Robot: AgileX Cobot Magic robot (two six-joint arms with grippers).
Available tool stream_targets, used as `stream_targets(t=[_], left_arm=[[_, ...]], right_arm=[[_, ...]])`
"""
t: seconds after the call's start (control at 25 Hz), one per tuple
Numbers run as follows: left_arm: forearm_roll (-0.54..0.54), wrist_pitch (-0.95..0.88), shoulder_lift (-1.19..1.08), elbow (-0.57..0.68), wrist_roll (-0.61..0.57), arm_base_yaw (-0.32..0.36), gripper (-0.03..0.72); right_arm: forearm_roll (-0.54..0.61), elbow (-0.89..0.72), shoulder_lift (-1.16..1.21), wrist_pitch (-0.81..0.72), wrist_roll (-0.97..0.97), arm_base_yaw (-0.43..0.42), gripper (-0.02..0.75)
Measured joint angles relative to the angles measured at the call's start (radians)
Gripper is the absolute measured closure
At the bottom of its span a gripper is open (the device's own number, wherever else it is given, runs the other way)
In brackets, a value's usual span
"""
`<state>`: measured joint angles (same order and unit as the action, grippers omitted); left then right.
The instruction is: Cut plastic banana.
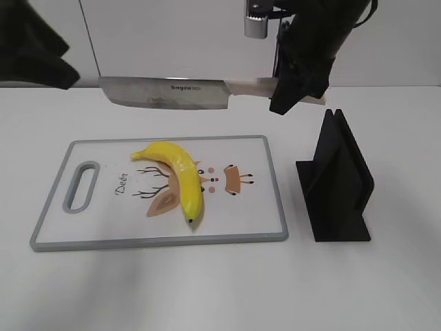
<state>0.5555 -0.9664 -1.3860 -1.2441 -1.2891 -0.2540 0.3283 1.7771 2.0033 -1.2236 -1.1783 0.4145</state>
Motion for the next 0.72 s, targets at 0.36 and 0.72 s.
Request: stream_targets(t=[0.36,0.72], left_arm=[[0.001,-0.006,-0.282,-0.162,-0.049,-0.074,0.182],[-0.021,0.043,-0.379,-0.163,-0.055,-0.077,0.475]], right_arm=[[0.033,0.007,0.045,0.001,-0.092,0.0,0.57],[0.075,0.01,0.075,0.001,-0.106,0.0,0.57]])
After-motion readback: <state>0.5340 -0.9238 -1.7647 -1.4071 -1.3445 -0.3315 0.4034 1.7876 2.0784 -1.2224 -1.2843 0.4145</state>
